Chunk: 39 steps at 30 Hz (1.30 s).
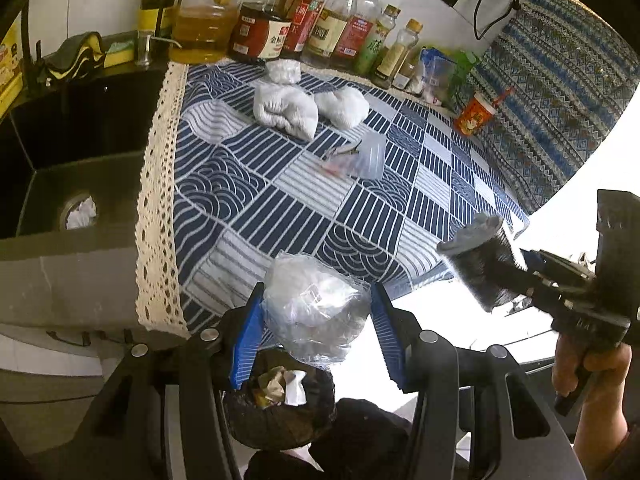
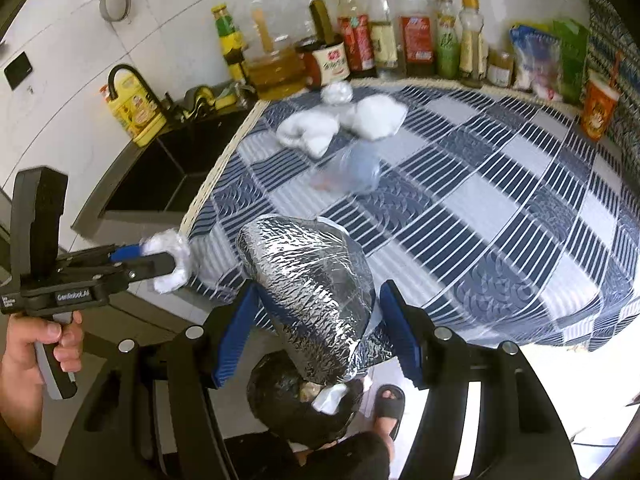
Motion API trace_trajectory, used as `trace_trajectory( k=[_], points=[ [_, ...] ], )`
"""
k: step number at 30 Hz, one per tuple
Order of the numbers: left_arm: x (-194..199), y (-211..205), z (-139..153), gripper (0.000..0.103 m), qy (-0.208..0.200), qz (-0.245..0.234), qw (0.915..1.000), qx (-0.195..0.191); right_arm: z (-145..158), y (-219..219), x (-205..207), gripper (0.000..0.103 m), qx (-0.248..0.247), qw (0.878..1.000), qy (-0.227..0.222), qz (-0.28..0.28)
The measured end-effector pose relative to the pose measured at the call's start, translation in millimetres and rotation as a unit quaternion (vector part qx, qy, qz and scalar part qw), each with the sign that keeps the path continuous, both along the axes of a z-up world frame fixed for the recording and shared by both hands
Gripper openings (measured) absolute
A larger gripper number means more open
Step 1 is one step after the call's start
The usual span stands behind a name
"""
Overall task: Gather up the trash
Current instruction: 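Carry the tissue bag in the left tool while the right tool carries the foil package down to the bin, then open the left tool over the bin while the right tool opens to drop the foil package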
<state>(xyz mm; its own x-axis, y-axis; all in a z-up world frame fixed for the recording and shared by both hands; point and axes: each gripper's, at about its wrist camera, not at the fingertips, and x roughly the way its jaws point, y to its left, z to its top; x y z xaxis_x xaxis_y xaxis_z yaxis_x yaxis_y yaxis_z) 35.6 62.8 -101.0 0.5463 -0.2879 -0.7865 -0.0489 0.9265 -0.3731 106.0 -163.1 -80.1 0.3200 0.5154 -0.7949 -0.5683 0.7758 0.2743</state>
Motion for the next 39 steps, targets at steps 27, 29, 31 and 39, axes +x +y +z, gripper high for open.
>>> trace_trajectory(
  k=[27,29,31,39],
  points=[
    [-30,-39,-120,0.050,0.148,0.000,0.9886,-0.030,-138,6,-33,0.063,-0.024,0.984,0.169,0.045],
    [-34,-36,-135,0.050,0.165,0.004,0.9857,-0.035,-153,6,-35,0.063,-0.029,0.981,0.187,0.039],
    [-38,-36,-150,0.050,0.181,0.007,0.9827,-0.038,-167,8,-37,0.063,-0.032,0.978,0.202,0.032],
    [-59,-28,-202,0.050,0.234,0.024,0.9704,-0.055,-202,17,-45,0.063,-0.043,0.971,0.236,0.021]
  ],
)
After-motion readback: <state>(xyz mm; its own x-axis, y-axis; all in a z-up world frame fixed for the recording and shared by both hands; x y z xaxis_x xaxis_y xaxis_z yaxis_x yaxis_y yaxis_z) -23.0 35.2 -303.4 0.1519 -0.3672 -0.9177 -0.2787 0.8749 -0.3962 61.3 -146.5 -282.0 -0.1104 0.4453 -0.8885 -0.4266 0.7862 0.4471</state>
